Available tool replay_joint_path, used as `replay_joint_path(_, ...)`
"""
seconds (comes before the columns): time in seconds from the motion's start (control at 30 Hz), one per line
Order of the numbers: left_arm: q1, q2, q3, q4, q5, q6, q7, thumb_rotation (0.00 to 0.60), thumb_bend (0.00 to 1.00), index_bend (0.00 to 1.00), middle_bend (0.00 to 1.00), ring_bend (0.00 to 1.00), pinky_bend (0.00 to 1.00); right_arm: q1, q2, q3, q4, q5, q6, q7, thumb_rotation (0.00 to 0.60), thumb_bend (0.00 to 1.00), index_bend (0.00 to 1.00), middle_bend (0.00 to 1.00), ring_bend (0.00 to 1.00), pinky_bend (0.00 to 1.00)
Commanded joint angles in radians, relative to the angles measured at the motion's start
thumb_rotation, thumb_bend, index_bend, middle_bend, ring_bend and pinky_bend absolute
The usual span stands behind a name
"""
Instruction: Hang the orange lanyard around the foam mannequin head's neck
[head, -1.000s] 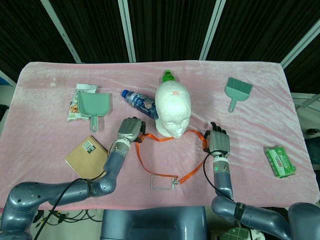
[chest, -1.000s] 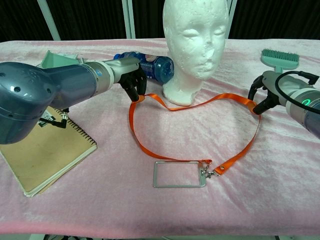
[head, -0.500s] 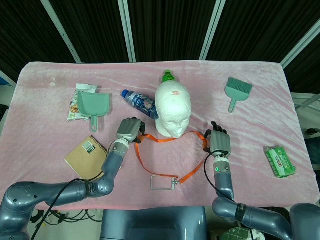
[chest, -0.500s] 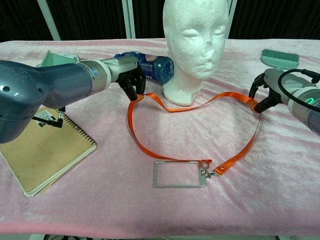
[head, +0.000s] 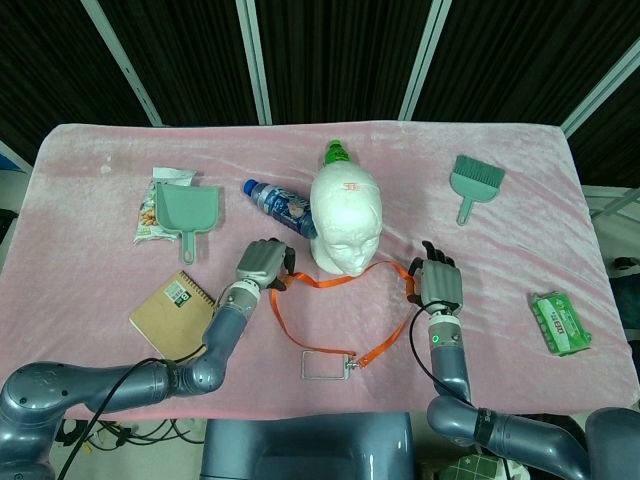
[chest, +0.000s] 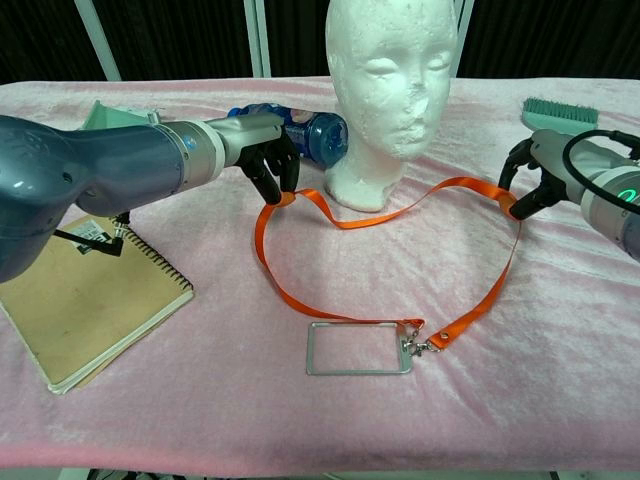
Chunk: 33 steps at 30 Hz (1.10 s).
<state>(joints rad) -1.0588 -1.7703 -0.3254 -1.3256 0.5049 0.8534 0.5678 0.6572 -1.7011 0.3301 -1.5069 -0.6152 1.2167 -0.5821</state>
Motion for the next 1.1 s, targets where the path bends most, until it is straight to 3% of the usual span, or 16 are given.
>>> replay_joint_path(0.03, 0.015, 0.049, 0.004, -0.062, 0.027, -0.025, -0.023, 0.600, 0.47, 0.66, 0.47, 0.23, 0.27, -0.016, 0.025, -0.006, -0.038, -0.023, 0.012, 0.015, 0.600, 0.47, 0.84, 0.10, 0.15, 0.18)
replay_joint_path(0.5, 0.114, 0.263, 0.035, -0.335, 0.249, 0.002, -0.126, 0.600, 0.47, 0.66, 0.47, 0.23, 0.27, -0.130, 0.213, -0.045, -0.288, -0.196, 0.075, 0.147, 0.600, 0.48, 0.84, 0.10, 0.15, 0.18)
replay_joint_path(0.87, 0.147, 0.364, 0.023, -0.423, 0.376, -0.019, -0.245, 0.600, 0.47, 0.66, 0.47, 0.23, 0.27, -0.187, 0.331, -0.038, -0.412, -0.303, 0.116, 0.235, 0.600, 0.48, 0.84, 0.11, 0.15, 0.18)
replay_joint_path(1.1, 0.155, 0.360, -0.024, -0.428, 0.423, 0.026, -0.331, 0.600, 0.47, 0.66, 0.47, 0.23, 0.26, -0.174, 0.376, 0.014, -0.454, -0.317, 0.121, 0.248, 0.600, 0.48, 0.85, 0.11, 0.15, 0.18)
